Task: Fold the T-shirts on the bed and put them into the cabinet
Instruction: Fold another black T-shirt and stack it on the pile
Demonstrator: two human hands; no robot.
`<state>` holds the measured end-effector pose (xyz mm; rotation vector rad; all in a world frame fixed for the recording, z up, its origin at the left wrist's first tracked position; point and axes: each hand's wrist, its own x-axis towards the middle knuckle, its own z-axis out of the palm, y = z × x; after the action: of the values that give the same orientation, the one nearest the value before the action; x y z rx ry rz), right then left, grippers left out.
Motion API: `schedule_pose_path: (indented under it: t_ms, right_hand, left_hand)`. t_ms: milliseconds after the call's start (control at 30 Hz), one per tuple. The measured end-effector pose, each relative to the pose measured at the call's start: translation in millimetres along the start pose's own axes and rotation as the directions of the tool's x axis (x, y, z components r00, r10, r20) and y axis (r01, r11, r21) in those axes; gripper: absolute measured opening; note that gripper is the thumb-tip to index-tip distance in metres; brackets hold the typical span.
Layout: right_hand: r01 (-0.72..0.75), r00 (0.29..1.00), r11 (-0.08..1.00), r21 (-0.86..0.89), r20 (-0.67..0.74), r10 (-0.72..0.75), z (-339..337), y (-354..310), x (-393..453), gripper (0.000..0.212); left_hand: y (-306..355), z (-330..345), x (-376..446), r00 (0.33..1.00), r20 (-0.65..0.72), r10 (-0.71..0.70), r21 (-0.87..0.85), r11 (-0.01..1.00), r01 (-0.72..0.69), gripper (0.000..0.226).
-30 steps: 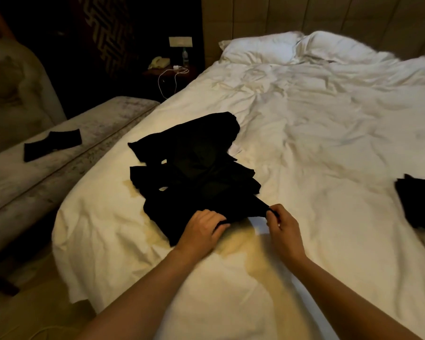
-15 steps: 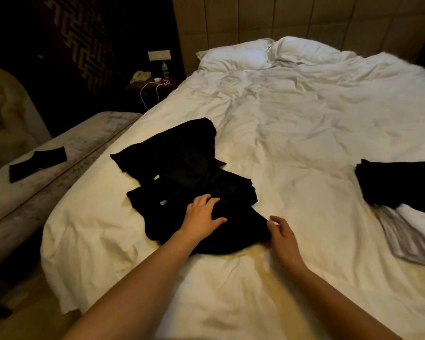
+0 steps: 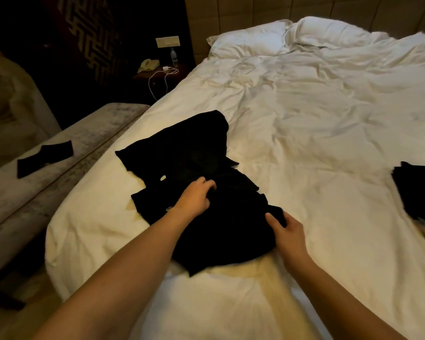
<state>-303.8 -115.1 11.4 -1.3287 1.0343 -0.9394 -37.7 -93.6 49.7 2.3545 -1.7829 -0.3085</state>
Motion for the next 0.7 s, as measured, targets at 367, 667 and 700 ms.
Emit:
schedule_pose_path:
  t_ms: [367, 667, 700]
  right_hand:
    - [-0.013, 0.994, 0.991, 0.132, -0.104, 0.027, -13.8, -0.4, 5.9, 0.013]
    - [-0.081, 0.993, 0.985, 0.151, -0.073, 0.093, -10.5, 3.9, -2.1, 0.017]
    - [-0.079, 0.994, 0.986, 0.148, -0.068, 0.089, -11.4, 2.0, -2.2, 0.015]
  left_hand:
    - [-56.5, -63.7, 5.8, 0.985, 0.166, -0.052, -0.512, 0.849, 0.131, 0.031]
    - [-7.5, -5.8, 4.5, 0.997, -0.032, -0.072, -0.359, 0.932, 0.055, 0.043]
    - [-0.6, -4.8, 7.7, 0.997, 0.026, -0.069, -0.309, 0.948, 0.074, 0.062]
